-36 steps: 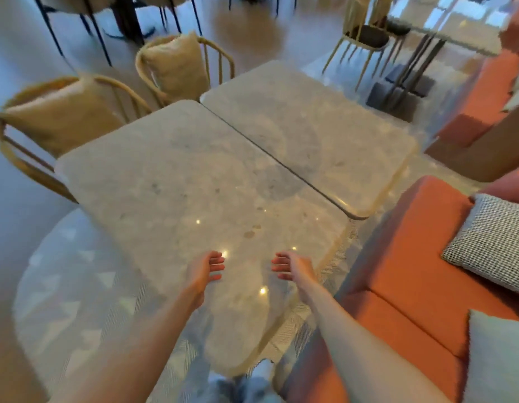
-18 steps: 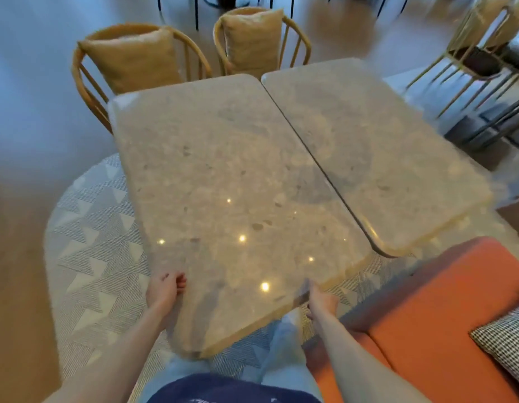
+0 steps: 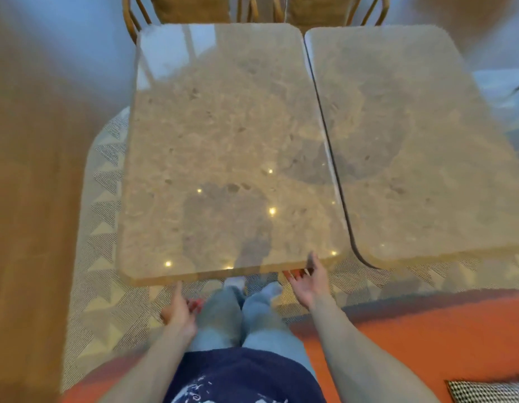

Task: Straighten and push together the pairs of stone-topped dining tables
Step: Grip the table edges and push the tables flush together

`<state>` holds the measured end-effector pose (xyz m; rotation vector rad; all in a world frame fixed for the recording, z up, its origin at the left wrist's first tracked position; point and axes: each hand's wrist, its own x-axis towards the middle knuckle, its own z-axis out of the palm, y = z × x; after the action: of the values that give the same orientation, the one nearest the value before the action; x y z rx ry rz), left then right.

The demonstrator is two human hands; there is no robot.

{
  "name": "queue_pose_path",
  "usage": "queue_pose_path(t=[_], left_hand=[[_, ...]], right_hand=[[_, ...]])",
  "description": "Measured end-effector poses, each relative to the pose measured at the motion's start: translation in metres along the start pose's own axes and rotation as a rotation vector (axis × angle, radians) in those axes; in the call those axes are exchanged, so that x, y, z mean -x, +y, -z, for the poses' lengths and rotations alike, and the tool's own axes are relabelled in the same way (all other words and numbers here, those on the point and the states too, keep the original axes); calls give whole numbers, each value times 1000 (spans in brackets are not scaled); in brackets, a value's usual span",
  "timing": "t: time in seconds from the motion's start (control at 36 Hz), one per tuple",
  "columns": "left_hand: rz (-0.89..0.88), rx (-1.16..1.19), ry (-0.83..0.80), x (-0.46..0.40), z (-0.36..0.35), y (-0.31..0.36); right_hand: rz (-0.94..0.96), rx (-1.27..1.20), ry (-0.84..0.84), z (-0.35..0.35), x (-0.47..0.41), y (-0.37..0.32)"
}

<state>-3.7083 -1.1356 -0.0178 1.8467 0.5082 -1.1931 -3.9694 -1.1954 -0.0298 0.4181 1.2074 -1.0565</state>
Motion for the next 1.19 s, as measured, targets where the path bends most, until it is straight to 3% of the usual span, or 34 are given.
queue_pose_path(t=[0.06, 0.17, 0.28, 0.44, 1.19], left_hand=[[149, 151, -186, 4, -10, -14], [195, 390, -377, 3, -38, -10], [197, 492, -339, -2, -48, -1], [177, 556, -421, 1, -38, -8], [52, 469, -410, 9, -32, -26]], right_hand=[[-23, -10, -16, 7, 0, -1], [-70, 55, -64, 13, 0, -9], [-102, 118, -107, 13, 5, -19], [-127, 162, -172, 15, 12, -23], [-161, 152, -193, 25, 22, -28]])
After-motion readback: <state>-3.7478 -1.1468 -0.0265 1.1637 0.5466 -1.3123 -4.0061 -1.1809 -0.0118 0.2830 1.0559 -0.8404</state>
